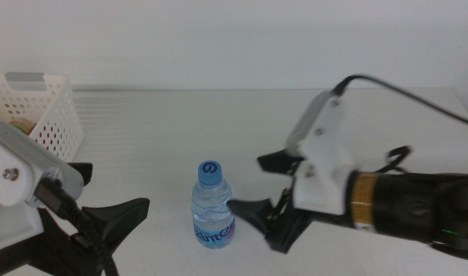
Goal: Use arms to grab the bottles and put them into the dustbin to the left of the table.
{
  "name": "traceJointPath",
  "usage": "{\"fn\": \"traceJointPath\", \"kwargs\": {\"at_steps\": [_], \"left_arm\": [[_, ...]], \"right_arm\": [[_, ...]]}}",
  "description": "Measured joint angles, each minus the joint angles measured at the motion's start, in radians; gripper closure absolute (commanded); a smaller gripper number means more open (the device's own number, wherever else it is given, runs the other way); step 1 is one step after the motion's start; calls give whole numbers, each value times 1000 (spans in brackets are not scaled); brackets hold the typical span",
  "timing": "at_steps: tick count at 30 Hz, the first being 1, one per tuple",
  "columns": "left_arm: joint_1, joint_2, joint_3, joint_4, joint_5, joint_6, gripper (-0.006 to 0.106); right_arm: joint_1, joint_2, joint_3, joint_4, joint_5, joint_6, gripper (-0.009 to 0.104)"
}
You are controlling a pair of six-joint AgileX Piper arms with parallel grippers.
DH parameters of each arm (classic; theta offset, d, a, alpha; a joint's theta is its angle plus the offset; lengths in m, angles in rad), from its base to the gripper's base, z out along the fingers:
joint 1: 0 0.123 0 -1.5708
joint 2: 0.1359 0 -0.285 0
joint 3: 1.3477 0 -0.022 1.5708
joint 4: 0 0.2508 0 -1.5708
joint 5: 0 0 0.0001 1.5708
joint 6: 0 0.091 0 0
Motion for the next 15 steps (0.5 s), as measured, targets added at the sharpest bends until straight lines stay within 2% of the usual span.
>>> {"fn": "traceJointPath", "kwargs": {"at_steps": [13, 15], "left_arm": [[0, 0, 0, 0, 0, 0, 12], [0, 0, 0, 0, 0, 0, 12]], "right_arm": [[0, -374, 23, 2, 239, 74, 11], [0, -422, 35, 34, 294, 68, 11]]}}
